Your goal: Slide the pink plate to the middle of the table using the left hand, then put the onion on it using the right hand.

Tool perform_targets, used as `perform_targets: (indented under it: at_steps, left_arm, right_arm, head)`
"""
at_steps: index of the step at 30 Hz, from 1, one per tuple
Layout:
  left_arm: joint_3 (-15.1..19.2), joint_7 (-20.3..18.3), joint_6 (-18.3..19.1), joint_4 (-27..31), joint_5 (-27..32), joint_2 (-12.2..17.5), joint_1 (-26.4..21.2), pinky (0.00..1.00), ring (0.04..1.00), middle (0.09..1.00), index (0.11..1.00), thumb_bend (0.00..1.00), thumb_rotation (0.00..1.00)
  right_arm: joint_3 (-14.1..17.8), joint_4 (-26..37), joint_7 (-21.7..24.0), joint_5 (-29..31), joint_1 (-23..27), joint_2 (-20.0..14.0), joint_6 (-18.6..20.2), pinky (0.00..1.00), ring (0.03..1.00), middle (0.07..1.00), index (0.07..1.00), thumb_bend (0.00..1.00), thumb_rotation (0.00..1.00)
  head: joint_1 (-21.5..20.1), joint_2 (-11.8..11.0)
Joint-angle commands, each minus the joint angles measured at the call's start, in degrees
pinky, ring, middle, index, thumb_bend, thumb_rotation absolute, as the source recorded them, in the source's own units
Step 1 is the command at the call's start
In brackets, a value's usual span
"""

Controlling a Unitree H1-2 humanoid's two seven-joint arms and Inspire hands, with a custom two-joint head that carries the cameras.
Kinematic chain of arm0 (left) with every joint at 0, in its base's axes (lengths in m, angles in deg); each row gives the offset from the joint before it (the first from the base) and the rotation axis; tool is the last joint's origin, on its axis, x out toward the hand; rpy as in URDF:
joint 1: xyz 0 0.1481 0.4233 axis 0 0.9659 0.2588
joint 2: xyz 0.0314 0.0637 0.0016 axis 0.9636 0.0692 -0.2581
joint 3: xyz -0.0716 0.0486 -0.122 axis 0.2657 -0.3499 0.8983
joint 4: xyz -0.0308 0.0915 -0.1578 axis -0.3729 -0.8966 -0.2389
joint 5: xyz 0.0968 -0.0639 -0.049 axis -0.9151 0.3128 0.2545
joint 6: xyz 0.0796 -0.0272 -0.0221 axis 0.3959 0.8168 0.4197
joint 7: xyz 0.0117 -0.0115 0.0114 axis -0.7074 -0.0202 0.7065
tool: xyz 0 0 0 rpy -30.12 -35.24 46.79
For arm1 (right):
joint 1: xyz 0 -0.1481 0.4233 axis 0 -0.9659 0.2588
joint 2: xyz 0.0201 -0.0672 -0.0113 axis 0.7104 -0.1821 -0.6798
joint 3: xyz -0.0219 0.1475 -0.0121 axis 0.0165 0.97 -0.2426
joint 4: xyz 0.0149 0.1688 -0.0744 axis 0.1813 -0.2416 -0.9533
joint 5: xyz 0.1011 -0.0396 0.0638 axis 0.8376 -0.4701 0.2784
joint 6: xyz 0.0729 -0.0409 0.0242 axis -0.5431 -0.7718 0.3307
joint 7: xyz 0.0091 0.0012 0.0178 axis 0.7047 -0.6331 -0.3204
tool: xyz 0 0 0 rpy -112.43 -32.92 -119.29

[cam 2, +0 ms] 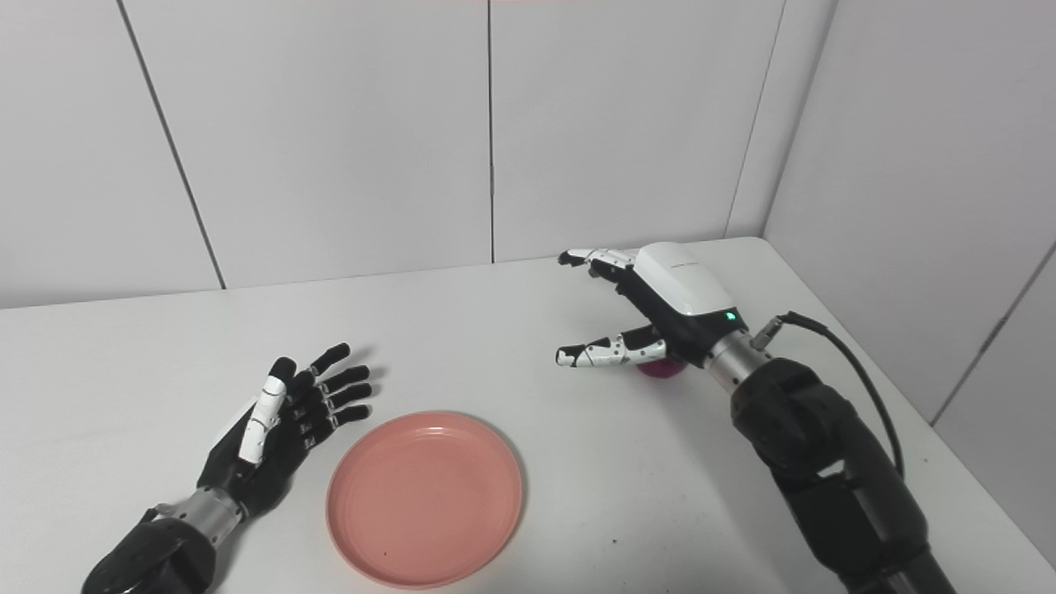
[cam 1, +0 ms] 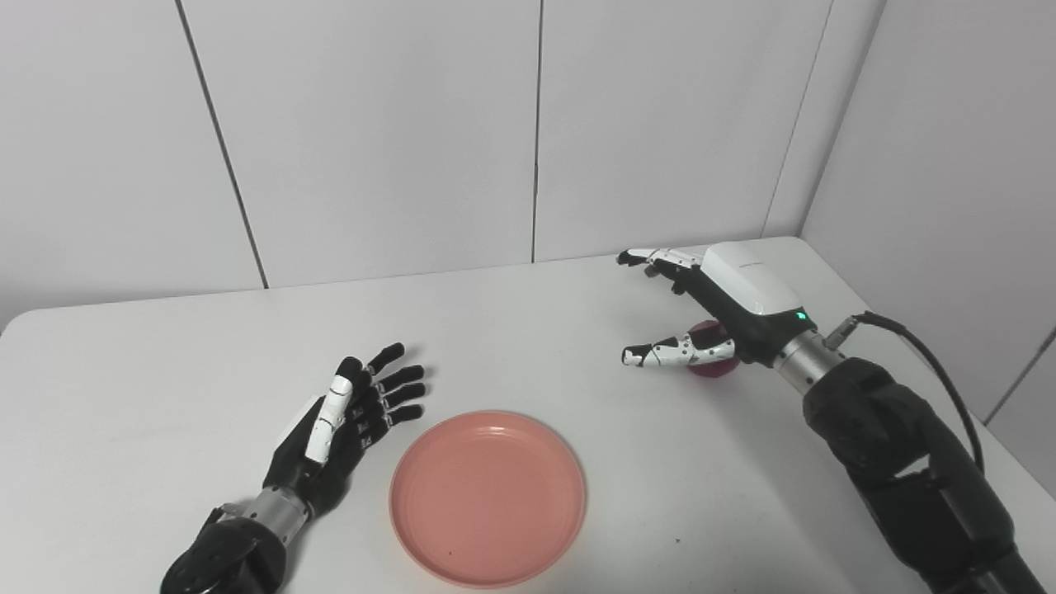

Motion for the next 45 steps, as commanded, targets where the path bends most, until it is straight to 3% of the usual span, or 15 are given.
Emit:
perform_targets:
  at_steps: [1,7,17,26,35,45]
  left_arm:
    - [-0.14,-0.67,2.39,-0.71,0.38,0.01,0.20,0.81,0.854,0.852,0.913,0.73,0.94]
    - [-0.14,-1.16,2.54,-0.67,1.18,0.09,0.16,0.80,0.854,0.859,0.919,0.73,0.95]
    - [-0.19,-1.07,2.95,-0.02,1.65,0.16,0.37,0.80,0.844,0.843,0.915,0.73,0.96]
    - [-0.02,-1.25,3.65,0.54,2.23,0.08,0.59,0.81,0.853,0.852,0.924,0.72,0.96]
    - [-0.04,-1.20,3.73,1.07,2.17,0.28,0.86,0.79,0.845,0.851,0.913,0.72,0.97]
    - [-0.19,-1.03,3.86,1.27,1.92,0.16,1.01,0.79,0.843,0.845,0.914,0.71,0.97]
  right_arm:
    - [0.04,-0.17,-2.49,-2.97,3.41,-2.79,-1.92,0.57,0.719,0.802,0.811,1.00,0.72]
    - [-2.92,-2.35,-2.43,-14.84,5.06,-6.07,1.64,0.55,0.719,0.788,0.784,1.00,0.66]
    - [-3.96,-6.84,-2.08,-19.77,5.41,-7.23,2.98,0.54,0.714,0.762,0.753,1.00,0.66]
    - [-4.36,-12.58,-2.82,-19.90,4.64,-7.13,3.39,0.55,0.714,0.755,0.768,1.00,0.69]
    - [-2.03,-18.85,-4.41,-10.75,3.23,-3.80,4.53,0.51,0.689,0.754,0.764,1.00,0.72]
    - [-3.23,-21.36,-6.49,-7.18,1.90,-2.29,5.08,0.54,0.718,0.770,0.768,1.00,0.70]
  head:
    - [0.08,0.08]
    - [0.17,0.04]
    - [0.37,0.07]
    - [0.75,0.41]
    - [1.02,0.74]
    - [1.53,0.69]
